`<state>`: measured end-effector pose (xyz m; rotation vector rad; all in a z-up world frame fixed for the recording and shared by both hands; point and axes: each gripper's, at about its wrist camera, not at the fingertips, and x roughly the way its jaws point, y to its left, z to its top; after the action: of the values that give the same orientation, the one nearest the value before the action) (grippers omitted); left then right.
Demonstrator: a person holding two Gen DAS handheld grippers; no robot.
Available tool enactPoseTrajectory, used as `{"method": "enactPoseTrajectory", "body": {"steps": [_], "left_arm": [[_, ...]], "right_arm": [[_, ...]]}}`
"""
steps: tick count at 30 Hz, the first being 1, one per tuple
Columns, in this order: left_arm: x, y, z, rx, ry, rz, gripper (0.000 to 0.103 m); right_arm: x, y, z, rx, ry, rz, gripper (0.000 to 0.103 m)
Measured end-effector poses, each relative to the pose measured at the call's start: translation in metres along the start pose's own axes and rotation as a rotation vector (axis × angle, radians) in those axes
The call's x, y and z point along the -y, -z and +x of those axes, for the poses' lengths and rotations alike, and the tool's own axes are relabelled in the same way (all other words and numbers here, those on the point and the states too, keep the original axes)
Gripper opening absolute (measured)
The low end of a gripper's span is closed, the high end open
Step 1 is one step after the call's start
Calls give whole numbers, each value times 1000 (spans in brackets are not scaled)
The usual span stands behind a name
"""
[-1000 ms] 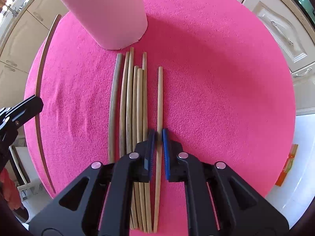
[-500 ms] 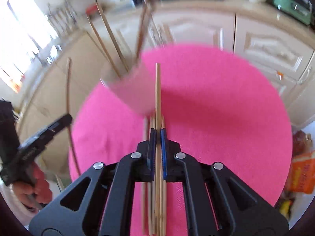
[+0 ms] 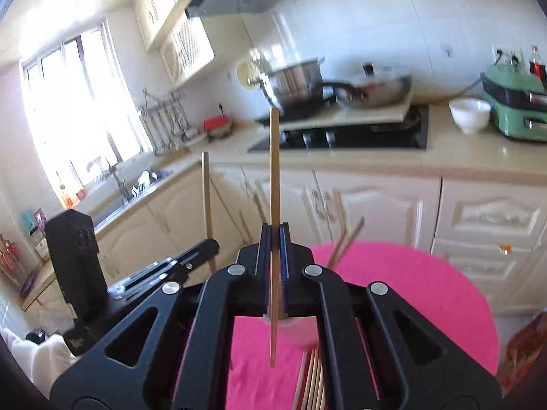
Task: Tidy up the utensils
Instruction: 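Lift both held chopsticks up and over the pink cup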
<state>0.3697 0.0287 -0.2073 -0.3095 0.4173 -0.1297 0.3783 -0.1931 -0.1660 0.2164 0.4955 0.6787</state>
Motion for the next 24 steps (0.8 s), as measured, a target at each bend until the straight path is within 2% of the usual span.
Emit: {"method": "enactPoseTrajectory", "body": {"steps": [8,15,24], "left_arm": [[-6,-9,39,84,0,-14,6],[-10,2,58,107,-17,-8,6],[-13,-4,58,154,-23,9,6]], "right_arm": [[5,-13,17,84,-12,-31,5],[8,1,38,55,-20,-56,5],[10,7,48,37,-27,-48,5]]}}
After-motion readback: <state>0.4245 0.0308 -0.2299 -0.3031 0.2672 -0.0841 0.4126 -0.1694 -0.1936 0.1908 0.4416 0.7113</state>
